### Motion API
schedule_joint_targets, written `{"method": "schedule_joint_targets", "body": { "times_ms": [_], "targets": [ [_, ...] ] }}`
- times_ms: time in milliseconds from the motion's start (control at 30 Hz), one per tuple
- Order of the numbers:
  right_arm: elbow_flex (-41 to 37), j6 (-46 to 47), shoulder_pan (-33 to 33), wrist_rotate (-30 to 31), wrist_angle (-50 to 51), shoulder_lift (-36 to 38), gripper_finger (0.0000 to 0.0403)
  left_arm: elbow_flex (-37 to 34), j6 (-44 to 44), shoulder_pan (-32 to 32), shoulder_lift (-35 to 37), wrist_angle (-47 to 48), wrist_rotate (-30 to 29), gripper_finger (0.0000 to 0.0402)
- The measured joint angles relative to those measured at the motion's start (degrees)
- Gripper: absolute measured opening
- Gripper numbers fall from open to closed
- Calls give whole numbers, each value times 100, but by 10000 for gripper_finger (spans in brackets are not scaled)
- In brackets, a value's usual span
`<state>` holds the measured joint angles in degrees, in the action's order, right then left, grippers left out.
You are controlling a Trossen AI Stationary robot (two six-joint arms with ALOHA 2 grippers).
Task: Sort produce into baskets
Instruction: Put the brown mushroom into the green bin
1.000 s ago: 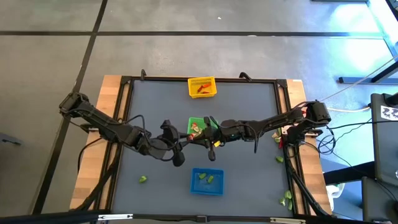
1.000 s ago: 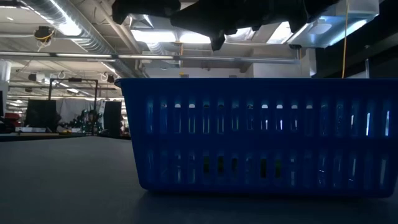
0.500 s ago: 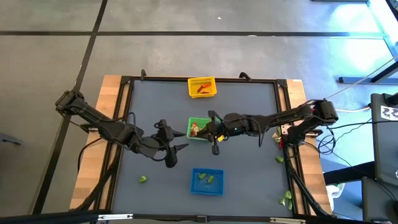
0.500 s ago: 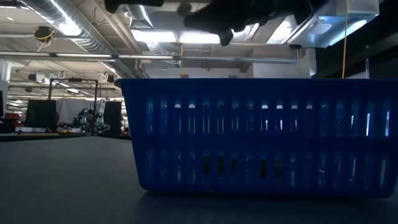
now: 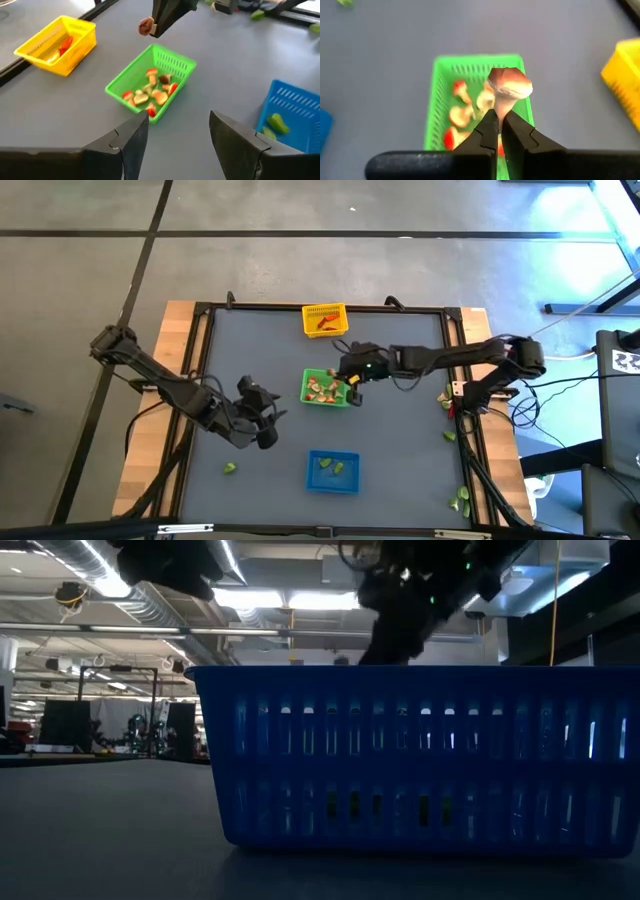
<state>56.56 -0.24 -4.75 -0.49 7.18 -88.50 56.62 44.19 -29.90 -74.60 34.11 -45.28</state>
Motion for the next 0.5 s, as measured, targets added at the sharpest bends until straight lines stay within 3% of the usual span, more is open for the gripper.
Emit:
{"method": "schedule_joint_targets", "body": {
  "times_ms": [500],
  "targets": [
    [1, 296, -11, -15, 335, -882, 15, 0, 94, -7, -176, 124, 4, 205]
  ]
}}
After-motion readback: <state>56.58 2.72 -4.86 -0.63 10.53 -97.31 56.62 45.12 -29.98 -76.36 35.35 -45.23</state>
